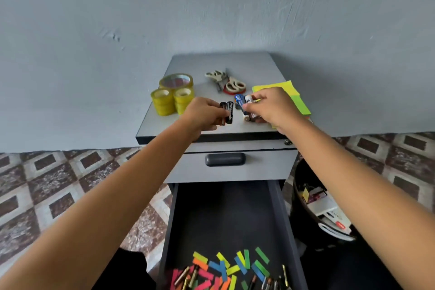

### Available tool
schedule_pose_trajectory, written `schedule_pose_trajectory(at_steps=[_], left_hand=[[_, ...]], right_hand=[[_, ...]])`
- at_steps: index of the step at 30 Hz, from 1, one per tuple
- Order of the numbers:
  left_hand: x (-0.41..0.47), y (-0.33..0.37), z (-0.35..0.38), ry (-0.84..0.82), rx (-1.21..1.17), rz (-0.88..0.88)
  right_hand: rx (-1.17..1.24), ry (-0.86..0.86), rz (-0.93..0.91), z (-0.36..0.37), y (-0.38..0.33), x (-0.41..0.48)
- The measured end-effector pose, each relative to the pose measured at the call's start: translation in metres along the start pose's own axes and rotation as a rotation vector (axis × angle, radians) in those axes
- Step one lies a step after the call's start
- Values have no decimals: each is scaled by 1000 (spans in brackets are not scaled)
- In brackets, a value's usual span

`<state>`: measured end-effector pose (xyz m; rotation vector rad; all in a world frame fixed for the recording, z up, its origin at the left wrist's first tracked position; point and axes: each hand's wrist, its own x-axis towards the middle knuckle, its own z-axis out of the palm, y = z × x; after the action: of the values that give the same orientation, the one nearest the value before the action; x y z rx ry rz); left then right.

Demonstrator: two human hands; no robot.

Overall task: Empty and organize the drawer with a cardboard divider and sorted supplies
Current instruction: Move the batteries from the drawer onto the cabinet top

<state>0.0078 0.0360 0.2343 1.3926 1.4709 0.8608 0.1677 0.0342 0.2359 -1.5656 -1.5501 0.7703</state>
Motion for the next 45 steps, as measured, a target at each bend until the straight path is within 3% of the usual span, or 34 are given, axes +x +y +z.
schedule_pose_trajectory(at_steps=[10, 17, 26, 32, 45], left_hand=[[56, 34, 1, 34, 349, -70], [81, 40, -5, -34, 519, -177], [91, 38, -1, -143, 590, -245], [93, 38, -1, -81, 572, -250], [92, 34, -1, -43, 505, -199]], right_hand=[[-344, -122, 134, 16, -37, 67], [-362, -187, 175, 31, -39, 89], [-531, -231, 197, 35, -34, 99], [-433, -212, 206, 35, -29, 102], [-520, -180, 121, 32, -23, 106]])
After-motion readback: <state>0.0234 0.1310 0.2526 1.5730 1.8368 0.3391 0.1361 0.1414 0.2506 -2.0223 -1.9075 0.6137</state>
